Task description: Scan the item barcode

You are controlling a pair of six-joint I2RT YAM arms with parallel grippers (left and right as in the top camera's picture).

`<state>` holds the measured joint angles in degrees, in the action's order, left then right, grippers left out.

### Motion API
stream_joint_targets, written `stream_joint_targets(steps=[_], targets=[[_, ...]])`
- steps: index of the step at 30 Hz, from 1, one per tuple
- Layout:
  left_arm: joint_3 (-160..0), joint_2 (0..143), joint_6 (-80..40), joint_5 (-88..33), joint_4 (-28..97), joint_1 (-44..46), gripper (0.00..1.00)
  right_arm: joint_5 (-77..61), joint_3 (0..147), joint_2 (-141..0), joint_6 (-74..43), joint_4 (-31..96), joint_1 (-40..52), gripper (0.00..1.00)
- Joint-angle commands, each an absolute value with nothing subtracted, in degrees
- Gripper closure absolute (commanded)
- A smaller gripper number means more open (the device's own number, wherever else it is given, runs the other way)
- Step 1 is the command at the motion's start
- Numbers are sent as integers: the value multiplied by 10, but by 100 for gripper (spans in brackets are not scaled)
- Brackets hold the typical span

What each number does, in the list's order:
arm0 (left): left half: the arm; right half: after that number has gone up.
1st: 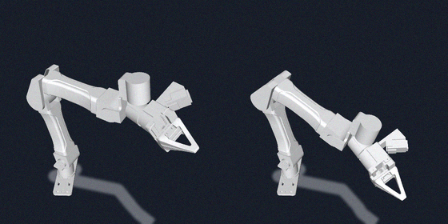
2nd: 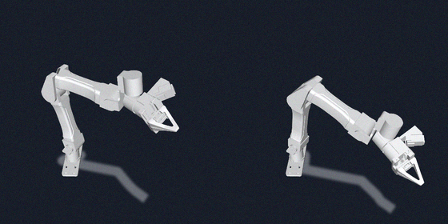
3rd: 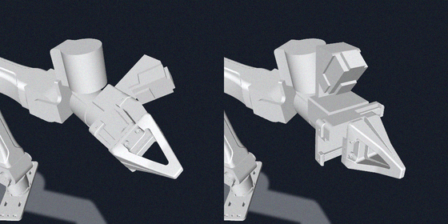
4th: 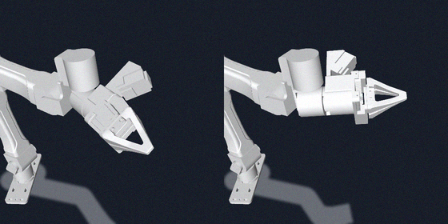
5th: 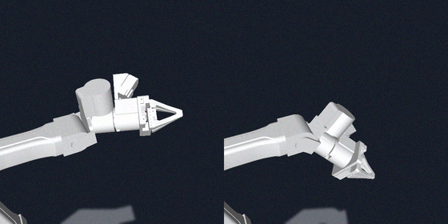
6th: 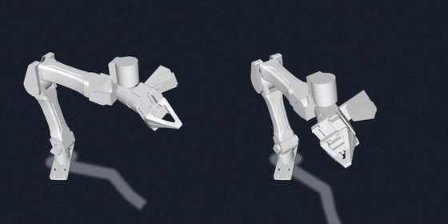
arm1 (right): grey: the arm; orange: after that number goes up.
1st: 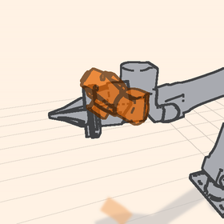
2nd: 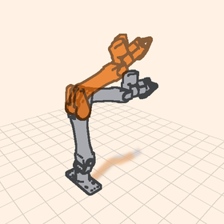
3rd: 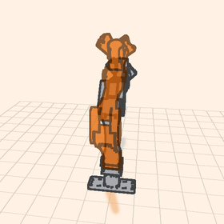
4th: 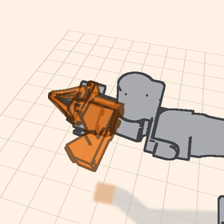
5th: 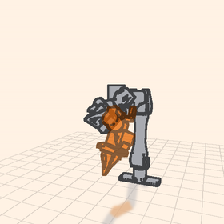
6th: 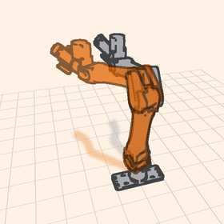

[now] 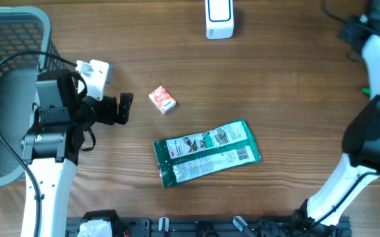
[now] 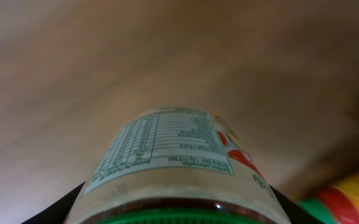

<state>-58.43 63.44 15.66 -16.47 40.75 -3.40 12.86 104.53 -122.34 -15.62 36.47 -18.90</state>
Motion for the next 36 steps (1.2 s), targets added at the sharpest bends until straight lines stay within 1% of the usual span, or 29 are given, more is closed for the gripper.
stream_joint_targets(steps=[1, 5, 7, 8, 11, 12, 13, 14, 20, 25, 28, 29, 30, 33, 34, 36], targets=[[-581, 635, 151, -175, 406, -37, 0, 115, 1046, -1271, -149, 369, -239, 52], [-581, 635, 151, -175, 406, -37, 0, 75, 1046, -1310, -137, 400, -290, 51], [-581, 635, 151, -175, 406, -37, 0, 62, 1046, -1314, -137, 400, -300, 49], [-581, 635, 151, -175, 406, -37, 0, 55, 1046, -1314, -137, 399, -304, 41], [-581, 635, 152, -175, 406, -37, 0, 52, 1046, -1314, -137, 397, -311, 28], [-581, 635, 152, -175, 406, -37, 0, 52, 1046, -1314, -136, 398, -312, 19], [-581, 635, 151, -175, 406, -37, 0, 52, 1046, -1314, -135, 399, -312, 3], [-581, 635, 152, -175, 406, -37, 0, 53, 1051, -1313, -133, 402, -312, 1], [-581, 635, 152, -175, 406, -37, 0, 46, 1136, -1261, -141, 439, -307, 0], [-581, 635, 152, -175, 406, -37, 0, -44, 1198, -1163, -191, 486, -302, 0], [-581, 635, 151, -175, 406, -37, 0, -101, 1199, -1090, -263, 545, -296, 0], [-581, 635, 151, -175, 406, -37, 0, -108, 1199, -1072, -297, 567, -293, 0], [-581, 635, 151, -176, 406, -37, 0, -125, 1199, -1041, -367, 613, -285, 0], [-581, 635, 152, -175, 406, -37, 0, -183, 1199, -1013, -454, 686, -272, 0], [-581, 635, 152, -176, 406, -37, 0, -218, 1199, -1007, -479, 718, -266, 0], [-581, 635, 151, -175, 406, -37, 0, -291, 1199, -1005, -491, 769, -251, 0]])
